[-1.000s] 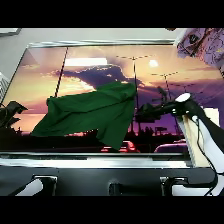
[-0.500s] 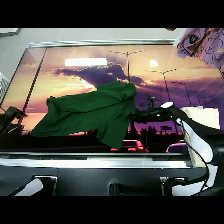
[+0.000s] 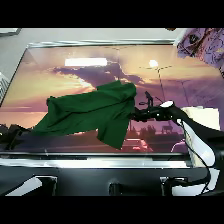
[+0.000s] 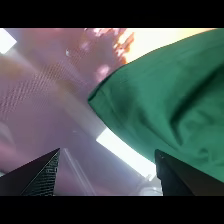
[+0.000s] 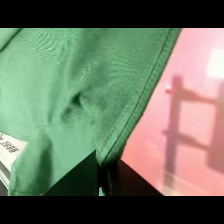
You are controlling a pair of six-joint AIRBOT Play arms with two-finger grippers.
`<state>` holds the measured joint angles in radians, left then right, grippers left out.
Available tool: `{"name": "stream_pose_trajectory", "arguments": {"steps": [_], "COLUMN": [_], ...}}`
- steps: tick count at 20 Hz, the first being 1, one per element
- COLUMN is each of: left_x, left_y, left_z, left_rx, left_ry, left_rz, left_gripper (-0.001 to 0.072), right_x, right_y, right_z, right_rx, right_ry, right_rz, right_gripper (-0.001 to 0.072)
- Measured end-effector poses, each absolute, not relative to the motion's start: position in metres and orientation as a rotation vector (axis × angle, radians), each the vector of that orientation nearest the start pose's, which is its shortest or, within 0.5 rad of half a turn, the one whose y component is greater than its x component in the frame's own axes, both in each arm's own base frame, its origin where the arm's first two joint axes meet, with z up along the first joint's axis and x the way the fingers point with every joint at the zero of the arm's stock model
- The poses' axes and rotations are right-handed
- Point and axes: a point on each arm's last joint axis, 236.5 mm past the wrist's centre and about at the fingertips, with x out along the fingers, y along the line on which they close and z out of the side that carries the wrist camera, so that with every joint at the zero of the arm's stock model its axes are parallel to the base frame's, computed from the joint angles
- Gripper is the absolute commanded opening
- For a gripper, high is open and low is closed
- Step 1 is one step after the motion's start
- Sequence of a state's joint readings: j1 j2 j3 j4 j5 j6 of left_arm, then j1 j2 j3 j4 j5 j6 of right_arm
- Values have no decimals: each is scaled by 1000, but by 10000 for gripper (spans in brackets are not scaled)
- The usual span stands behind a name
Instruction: Fold the clothes and pants, and hang the long-sleeved shirts on hangers.
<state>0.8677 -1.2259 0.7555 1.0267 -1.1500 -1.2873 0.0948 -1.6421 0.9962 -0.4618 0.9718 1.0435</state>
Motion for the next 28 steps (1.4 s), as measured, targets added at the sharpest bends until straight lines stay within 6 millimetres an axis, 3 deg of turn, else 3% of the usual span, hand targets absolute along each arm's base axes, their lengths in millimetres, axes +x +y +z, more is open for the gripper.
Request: {"name": "stream_pose_trajectory", "arguments": {"steps": [4,11,12,15,16,19,20,21,24,28], "left_x": [271,295,297,297,297,297,297,297,297,303], "left_y": [127,129,131,136,135,122,115,112,101,92], "left_z": [-92,-99,-99,-103,-104,-103,-103,-103,-100,-89], "left_rx": [-989,-987,-980,-946,-936,-927,-925,-922,-924,-955], "left_ry": [1205,1130,1122,1121,1125,1154,1166,1175,1190,1176], "left_rz": [182,116,121,125,123,67,44,30,-12,-45], "left_gripper": [680,676,645,387,341,316,208,39,16,14], "right_x": [387,383,382,382,381,381,381,381,381,385], "right_y": [213,215,215,216,216,216,216,216,216,214], "right_z": [-68,-59,-59,-58,-58,-58,-58,-57,-54,-34], "right_rx": [698,691,690,693,694,699,700,703,702,675], "right_ry": [1287,1286,1288,1290,1292,1294,1295,1297,1291,1244], "right_rz": [635,660,663,666,667,664,663,662,664,664], "right_gripper": [37,37,37,37,37,37,37,37,36,35]}}
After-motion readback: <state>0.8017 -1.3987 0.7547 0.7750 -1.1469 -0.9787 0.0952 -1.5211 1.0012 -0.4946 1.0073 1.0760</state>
